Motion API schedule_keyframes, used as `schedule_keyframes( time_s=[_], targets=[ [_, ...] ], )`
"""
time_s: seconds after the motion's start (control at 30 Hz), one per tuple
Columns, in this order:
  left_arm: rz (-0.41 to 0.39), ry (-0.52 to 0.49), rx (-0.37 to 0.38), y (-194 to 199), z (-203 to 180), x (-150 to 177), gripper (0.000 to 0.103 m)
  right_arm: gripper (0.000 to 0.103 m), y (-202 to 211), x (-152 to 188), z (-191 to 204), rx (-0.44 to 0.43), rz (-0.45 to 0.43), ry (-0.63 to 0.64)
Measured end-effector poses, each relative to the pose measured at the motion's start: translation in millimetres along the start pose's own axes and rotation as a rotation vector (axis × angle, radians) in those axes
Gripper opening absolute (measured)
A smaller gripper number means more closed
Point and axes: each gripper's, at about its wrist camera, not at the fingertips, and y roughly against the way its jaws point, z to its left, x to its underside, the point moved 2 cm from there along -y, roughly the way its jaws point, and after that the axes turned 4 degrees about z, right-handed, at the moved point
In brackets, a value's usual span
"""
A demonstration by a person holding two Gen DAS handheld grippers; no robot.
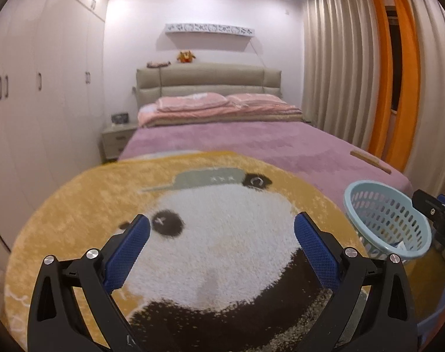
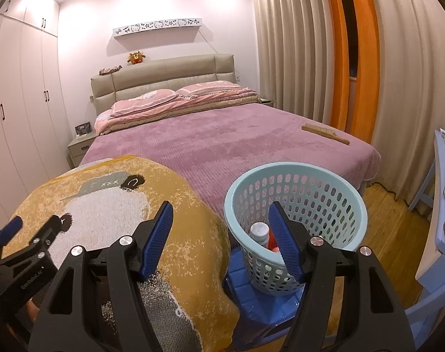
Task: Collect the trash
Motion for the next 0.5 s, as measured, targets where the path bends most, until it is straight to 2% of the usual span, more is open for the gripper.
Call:
schedule_keyframes(
  time_s=[0.37, 0.5],
  targets=[
    [-0.028, -0.07, -0.059, 21, 7, -12, 0.096, 0.064, 6, -4, 13, -0.02, -0.012, 0.016],
    [-0.055, -0.062, -0.092, 27, 15, -14, 0.096, 0.064, 8, -6, 22, -0.03, -0.014, 0.029]
  ],
)
